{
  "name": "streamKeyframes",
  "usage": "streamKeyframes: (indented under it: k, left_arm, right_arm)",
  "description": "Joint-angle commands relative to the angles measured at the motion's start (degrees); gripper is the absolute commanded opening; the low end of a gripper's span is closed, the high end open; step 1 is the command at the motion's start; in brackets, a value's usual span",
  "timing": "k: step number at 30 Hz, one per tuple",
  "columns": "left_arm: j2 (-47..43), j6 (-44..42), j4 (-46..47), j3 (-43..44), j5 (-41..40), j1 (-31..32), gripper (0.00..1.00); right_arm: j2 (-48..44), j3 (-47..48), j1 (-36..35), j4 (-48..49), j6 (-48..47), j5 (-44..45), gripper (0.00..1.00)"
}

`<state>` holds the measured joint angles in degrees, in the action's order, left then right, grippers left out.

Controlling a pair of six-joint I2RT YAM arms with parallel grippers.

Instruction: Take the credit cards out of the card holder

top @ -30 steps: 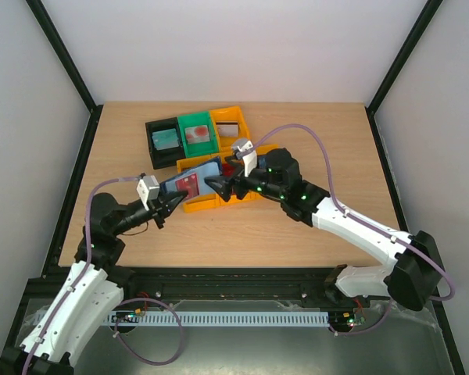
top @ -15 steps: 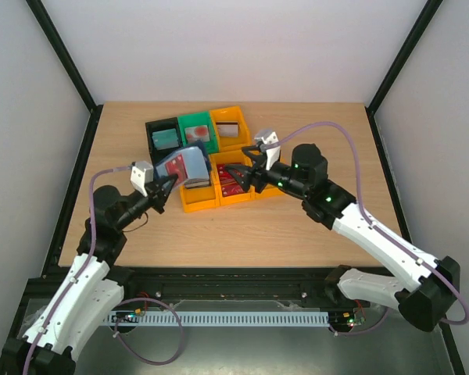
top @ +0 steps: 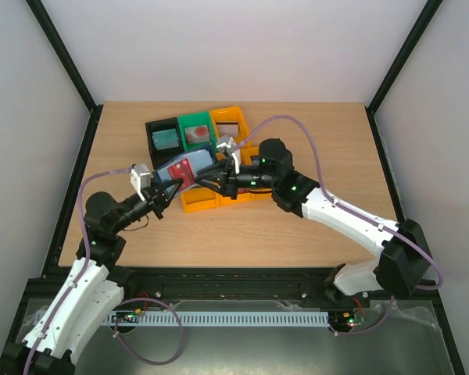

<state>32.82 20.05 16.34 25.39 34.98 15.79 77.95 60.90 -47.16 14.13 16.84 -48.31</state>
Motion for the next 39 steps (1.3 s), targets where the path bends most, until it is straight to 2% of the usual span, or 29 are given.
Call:
streamKeyframes:
  k: [1,9,14,16,20,26,27,30,33,36,37,39]
  left_arm:
    - [-0.60,5.81,11.92,-1.16,12.96,-0.14,0.02]
    - [0.49,3.18,15.04,-1.05,17.19,-0.31,0.02]
    - [0.74,3.06,14.42,-0.82,17.45,-0.39,0.02]
    - [0.67,2.96,14.50,-0.87,17.65,-0.45,0.02]
    - [0.94,3.00,15.10,-1.03,18.21,-0.44,0.02]
    - [0.82,2.87,13.40,-1.05,18.30,-0.49,0.02]
    - [0.76,2.88,12.89,-0.97,18.10,-0.57,0.04]
    - [0.35,2.89,11.82,-0.87,17.75,-0.83,0.19]
    - [0.18,3.12,11.99,-0.87,17.92,-0.96,0.22]
    - [0.05,3.22,12.05,-0.94,18.09,-1.23,0.21]
    - [-0.02,3.19,12.06,-0.87,18.17,-1.33,0.17]
    - [-0.03,3.07,12.21,-0.91,18.28,-1.44,0.03]
  right_arm:
    - [0.20,-1.31,3.69,8.83,5.66,-7.55,0.19]
    - [3.13,1.53,3.95,4.25,2.08,-12.42,0.17]
    - [5.16,2.28,3.24,3.15,1.59,-15.08,0.22]
    - [5.28,2.37,2.61,2.98,1.09,-14.32,0.19]
    - [5.52,2.54,2.09,4.30,1.22,-14.10,0.03]
    - [4.84,1.67,2.02,6.55,1.80,-17.03,0.02]
    - [4.17,1.04,2.04,7.51,1.84,-17.47,0.02]
    - [2.22,-0.32,2.26,8.02,1.11,-17.38,0.02]
    - [1.38,-0.74,3.11,6.93,0.60,-16.94,0.02]
    - [1.19,-0.65,3.42,5.17,-0.34,-16.58,0.02]
    - [1.22,-0.69,3.47,4.88,-0.46,-16.51,0.02]
    - [1.16,-0.50,3.52,4.39,-0.77,-16.52,0.02]
